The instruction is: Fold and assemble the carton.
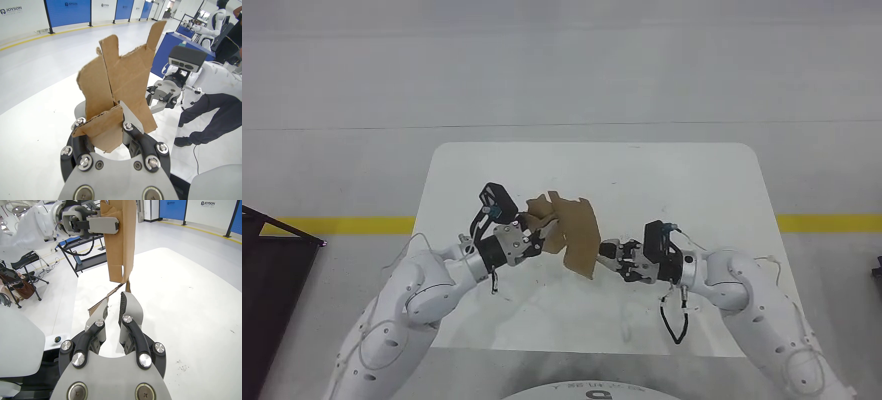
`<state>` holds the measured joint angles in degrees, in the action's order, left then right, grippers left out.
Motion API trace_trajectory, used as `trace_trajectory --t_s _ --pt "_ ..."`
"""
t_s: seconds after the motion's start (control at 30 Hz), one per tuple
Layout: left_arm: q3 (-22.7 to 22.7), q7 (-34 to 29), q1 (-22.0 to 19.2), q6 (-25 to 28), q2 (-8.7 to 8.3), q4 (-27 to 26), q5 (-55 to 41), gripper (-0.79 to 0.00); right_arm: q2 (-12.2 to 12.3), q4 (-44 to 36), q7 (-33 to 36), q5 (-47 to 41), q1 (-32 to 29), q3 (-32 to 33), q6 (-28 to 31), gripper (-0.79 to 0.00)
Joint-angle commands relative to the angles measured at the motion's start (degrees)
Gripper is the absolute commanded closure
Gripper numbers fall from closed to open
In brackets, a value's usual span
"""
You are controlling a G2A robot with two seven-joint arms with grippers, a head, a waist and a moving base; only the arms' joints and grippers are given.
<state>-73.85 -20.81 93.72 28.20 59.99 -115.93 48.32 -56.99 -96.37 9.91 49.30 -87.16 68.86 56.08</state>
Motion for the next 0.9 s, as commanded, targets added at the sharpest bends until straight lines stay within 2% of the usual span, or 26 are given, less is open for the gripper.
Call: trace_trajectory --t_s 0.0,0.47,0.87 --pt "-0.04 0.06 -0.07 -0.05 -0.01 0.08 -0.07 0.000 0.07 0.60 -0.09 -1.46 0.11 -0.10 1.38 -0.203" --pt "-0.06 -0.11 -0.48 0.19 -0.12 0.35 -0.56 0.000 0.53 2.36 3.01 -5.34 2.44 -1.89 1.17 -0.237" --pt "0.67 -0.38 -0.94 0.34 -0.13 0.45 -0.72 0.000 -0.60 2.48 5.03 -5.09 7.33 -6.98 -3.31 -0.151"
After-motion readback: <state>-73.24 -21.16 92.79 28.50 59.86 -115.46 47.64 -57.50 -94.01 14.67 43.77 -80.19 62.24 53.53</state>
